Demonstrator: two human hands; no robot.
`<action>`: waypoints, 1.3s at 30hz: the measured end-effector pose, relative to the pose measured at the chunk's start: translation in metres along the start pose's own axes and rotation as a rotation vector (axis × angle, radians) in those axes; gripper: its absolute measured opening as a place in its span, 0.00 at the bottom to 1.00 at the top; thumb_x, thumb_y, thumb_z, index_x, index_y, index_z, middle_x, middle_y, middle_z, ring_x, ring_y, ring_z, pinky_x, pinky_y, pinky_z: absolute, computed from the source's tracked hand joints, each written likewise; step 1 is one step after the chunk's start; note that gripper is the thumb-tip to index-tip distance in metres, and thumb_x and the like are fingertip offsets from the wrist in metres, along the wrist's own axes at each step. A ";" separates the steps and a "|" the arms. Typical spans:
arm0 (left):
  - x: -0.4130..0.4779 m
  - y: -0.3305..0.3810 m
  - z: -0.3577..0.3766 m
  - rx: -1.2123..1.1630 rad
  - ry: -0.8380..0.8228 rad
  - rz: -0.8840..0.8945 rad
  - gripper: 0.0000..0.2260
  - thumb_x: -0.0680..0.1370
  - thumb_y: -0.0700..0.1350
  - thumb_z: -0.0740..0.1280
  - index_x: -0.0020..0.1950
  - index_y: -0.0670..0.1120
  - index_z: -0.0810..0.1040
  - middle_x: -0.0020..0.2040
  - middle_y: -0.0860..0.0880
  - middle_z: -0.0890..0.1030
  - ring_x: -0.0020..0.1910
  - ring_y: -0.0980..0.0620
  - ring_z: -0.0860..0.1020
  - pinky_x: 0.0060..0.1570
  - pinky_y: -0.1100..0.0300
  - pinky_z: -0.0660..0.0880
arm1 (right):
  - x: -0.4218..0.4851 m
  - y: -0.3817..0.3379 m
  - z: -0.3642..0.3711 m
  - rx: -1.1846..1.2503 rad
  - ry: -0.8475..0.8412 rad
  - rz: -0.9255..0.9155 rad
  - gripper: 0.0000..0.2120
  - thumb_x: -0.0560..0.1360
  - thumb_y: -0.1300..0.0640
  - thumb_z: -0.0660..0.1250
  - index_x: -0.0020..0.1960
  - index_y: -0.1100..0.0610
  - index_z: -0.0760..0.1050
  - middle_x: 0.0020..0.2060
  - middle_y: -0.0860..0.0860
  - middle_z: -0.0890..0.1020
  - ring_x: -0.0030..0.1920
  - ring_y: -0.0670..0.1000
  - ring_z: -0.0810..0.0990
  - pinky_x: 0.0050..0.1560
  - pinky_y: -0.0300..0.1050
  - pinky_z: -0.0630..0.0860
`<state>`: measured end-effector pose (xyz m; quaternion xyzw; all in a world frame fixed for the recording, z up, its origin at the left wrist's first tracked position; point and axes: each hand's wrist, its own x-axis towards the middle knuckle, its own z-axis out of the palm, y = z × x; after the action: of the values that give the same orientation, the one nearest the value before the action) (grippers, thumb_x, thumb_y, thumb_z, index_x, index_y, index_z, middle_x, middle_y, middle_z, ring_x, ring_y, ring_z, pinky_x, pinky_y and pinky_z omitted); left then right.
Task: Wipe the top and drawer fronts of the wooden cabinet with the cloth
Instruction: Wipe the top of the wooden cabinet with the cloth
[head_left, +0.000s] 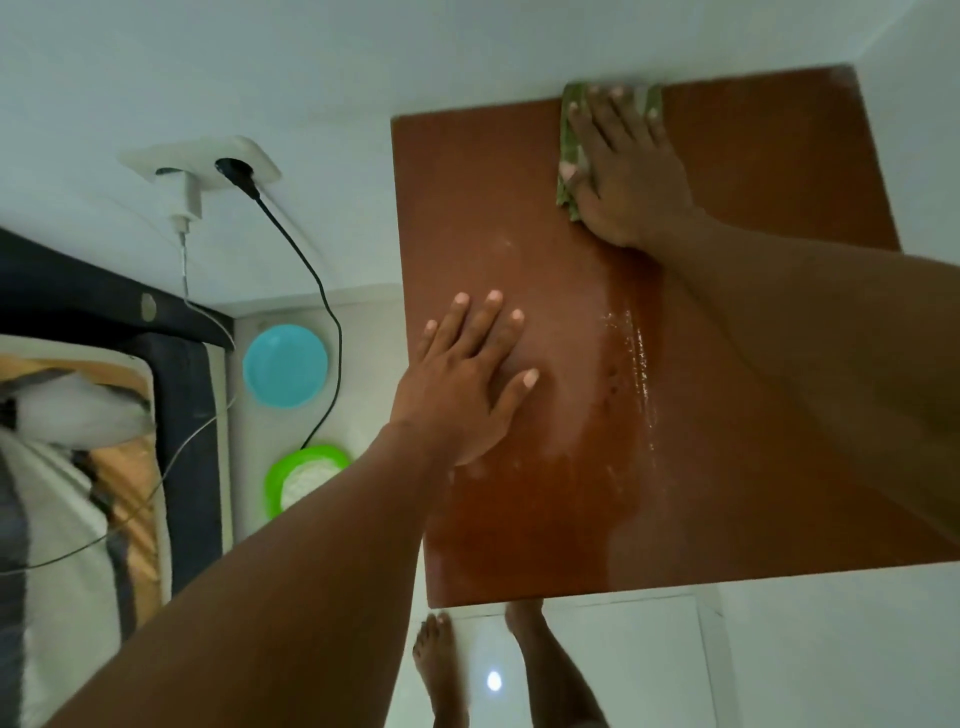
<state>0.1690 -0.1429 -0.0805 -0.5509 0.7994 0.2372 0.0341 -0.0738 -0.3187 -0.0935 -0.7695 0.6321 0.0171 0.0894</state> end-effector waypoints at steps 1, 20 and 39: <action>0.000 0.001 0.000 0.002 -0.010 0.001 0.30 0.83 0.66 0.48 0.84 0.58 0.48 0.84 0.55 0.45 0.82 0.50 0.38 0.78 0.50 0.39 | -0.006 -0.001 0.002 0.000 -0.004 0.006 0.31 0.84 0.43 0.47 0.83 0.54 0.48 0.83 0.54 0.50 0.83 0.57 0.46 0.81 0.62 0.45; 0.006 -0.001 -0.013 0.006 -0.123 0.040 0.33 0.82 0.69 0.44 0.84 0.56 0.49 0.84 0.53 0.44 0.83 0.46 0.40 0.78 0.41 0.43 | -0.393 -0.110 0.078 0.197 0.216 0.196 0.30 0.72 0.69 0.70 0.73 0.60 0.73 0.73 0.56 0.74 0.74 0.59 0.69 0.65 0.60 0.74; 0.029 -0.035 -0.052 0.217 -0.100 0.065 0.32 0.83 0.66 0.44 0.84 0.52 0.53 0.84 0.50 0.53 0.82 0.46 0.52 0.80 0.47 0.53 | -0.068 -0.069 -0.051 0.256 0.156 0.215 0.29 0.71 0.53 0.48 0.67 0.56 0.75 0.60 0.60 0.79 0.60 0.67 0.75 0.61 0.59 0.74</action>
<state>0.1996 -0.1996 -0.0552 -0.5054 0.8351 0.1774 0.1255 -0.0240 -0.2483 -0.0257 -0.6787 0.7129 -0.1135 0.1350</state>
